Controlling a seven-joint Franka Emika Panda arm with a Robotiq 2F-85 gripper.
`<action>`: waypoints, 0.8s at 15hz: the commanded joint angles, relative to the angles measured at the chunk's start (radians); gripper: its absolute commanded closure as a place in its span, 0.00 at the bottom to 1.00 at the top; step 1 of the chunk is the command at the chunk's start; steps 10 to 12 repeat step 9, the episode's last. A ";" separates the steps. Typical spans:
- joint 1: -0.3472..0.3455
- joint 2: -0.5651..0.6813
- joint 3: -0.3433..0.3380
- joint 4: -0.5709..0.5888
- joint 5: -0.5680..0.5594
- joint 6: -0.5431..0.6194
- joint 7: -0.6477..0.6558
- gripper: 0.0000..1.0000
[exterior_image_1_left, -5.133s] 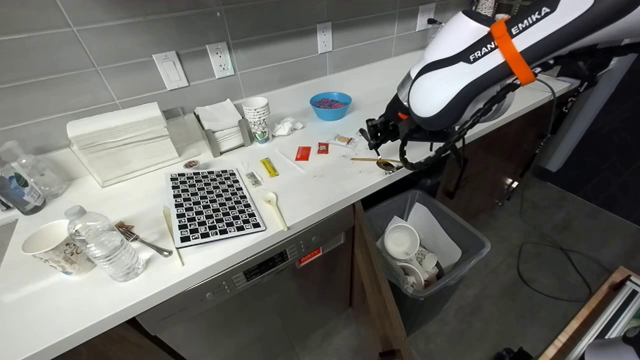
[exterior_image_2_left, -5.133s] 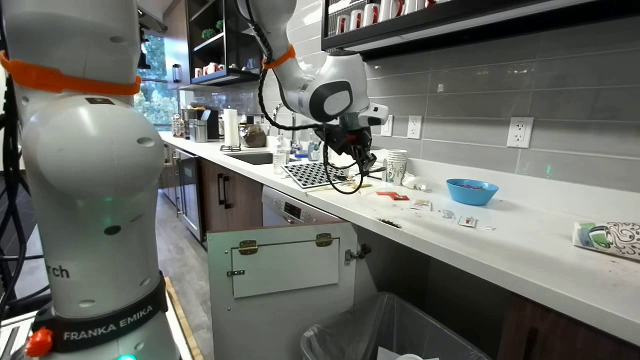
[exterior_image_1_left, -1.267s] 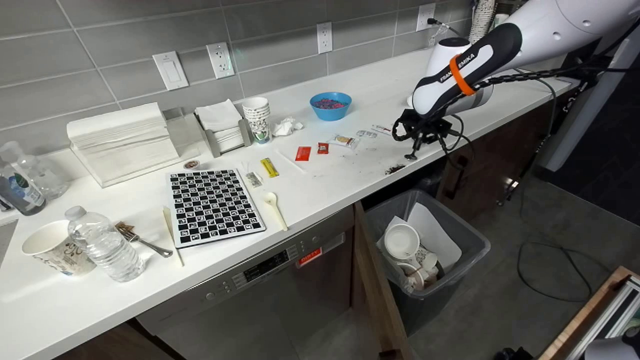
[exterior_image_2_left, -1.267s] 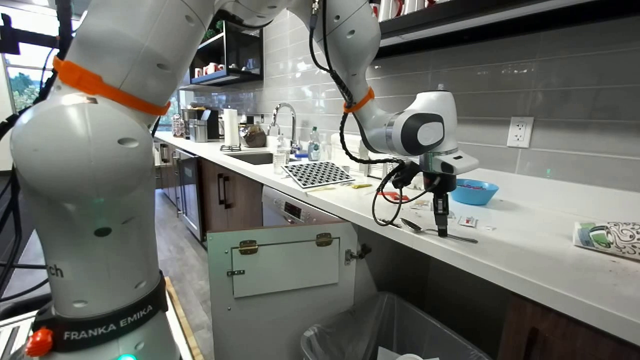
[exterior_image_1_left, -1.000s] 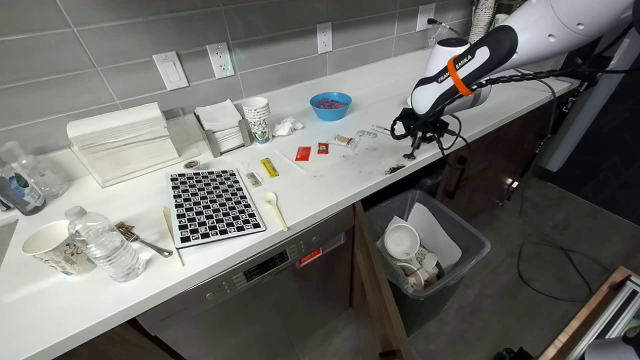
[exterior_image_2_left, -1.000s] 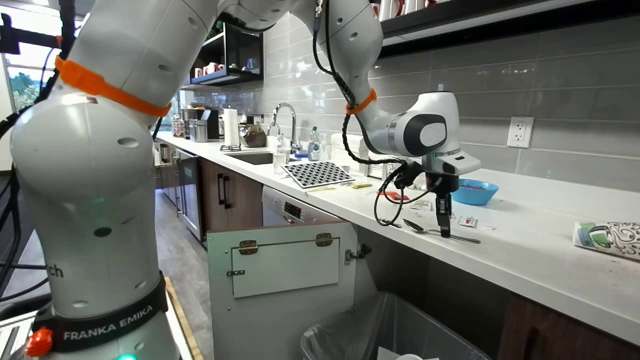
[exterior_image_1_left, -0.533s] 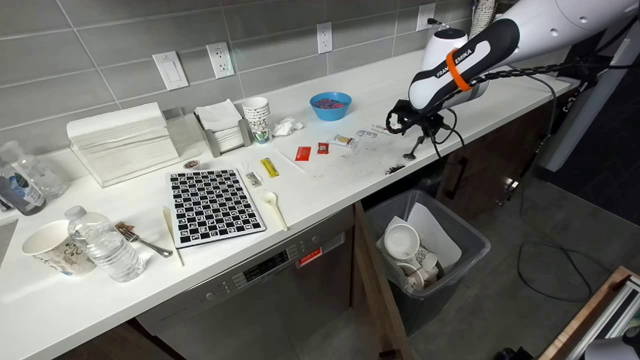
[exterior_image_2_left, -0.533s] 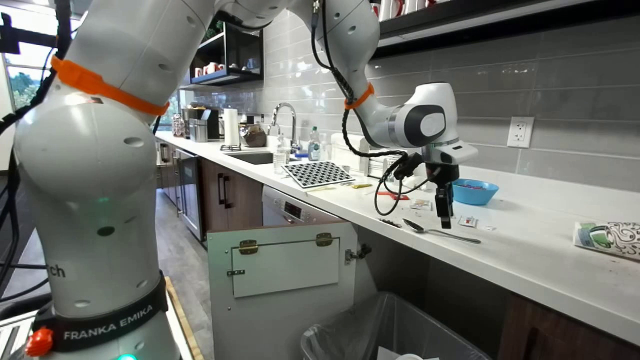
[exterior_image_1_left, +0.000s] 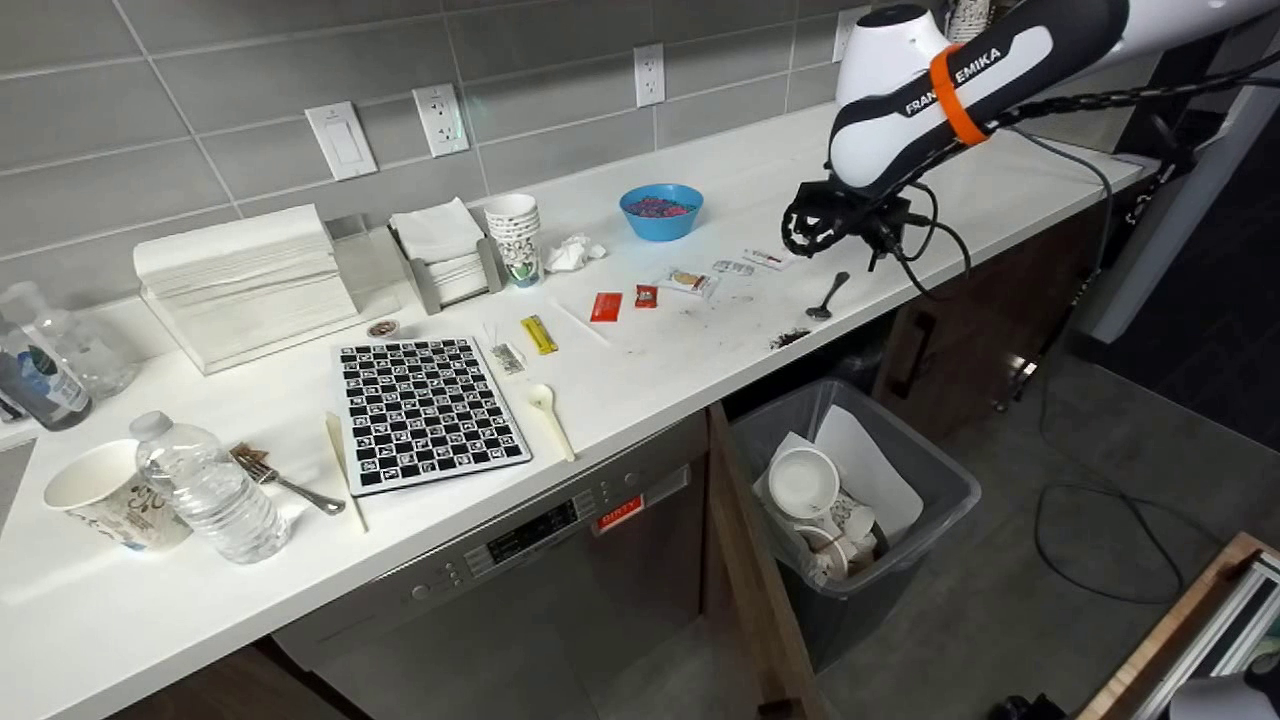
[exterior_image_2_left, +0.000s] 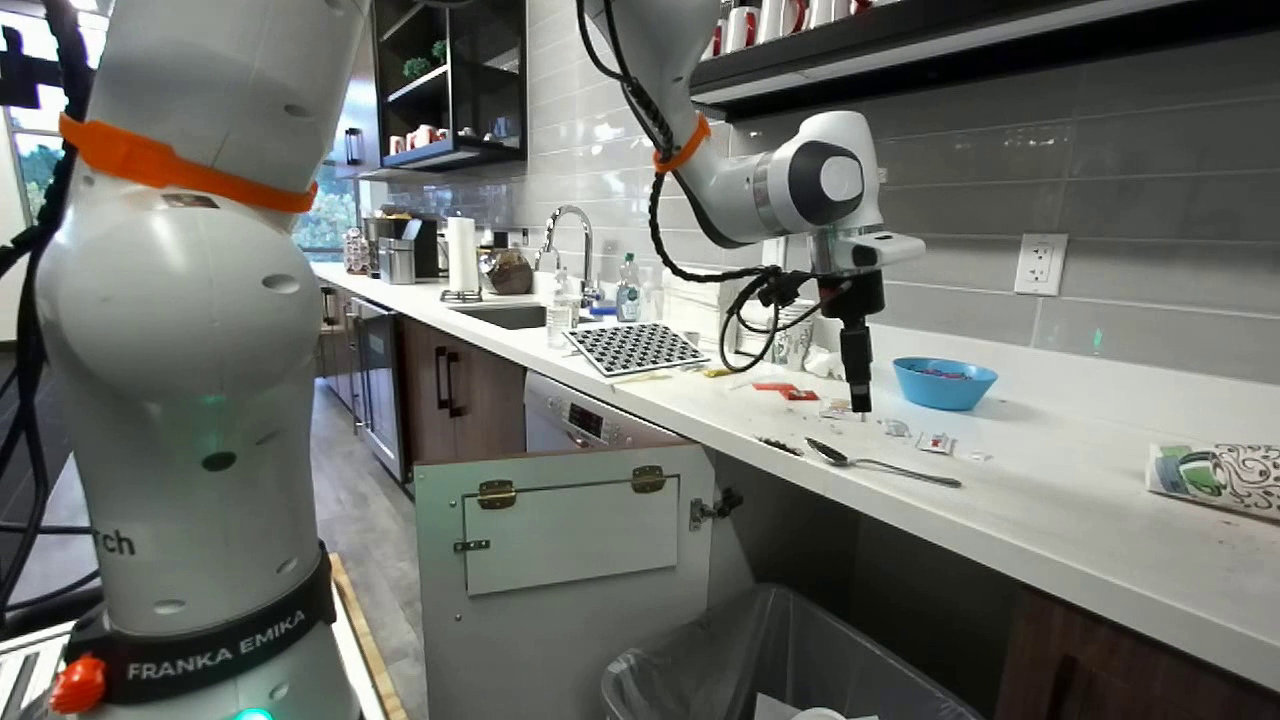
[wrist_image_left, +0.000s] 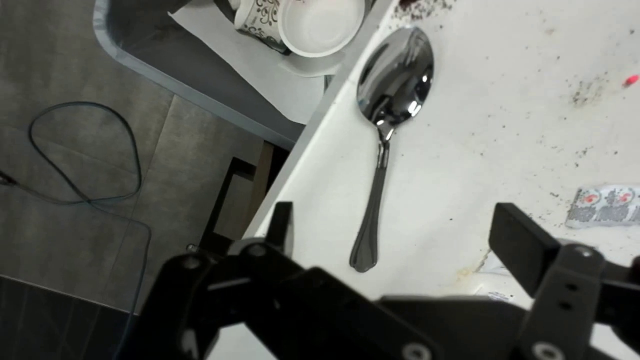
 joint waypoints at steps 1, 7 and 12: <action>-0.008 -0.115 0.044 -0.089 -0.065 -0.067 -0.007 0.00; -0.033 -0.143 0.105 -0.095 -0.075 -0.093 -0.004 0.00; -0.035 -0.152 0.108 -0.104 -0.077 -0.093 -0.005 0.00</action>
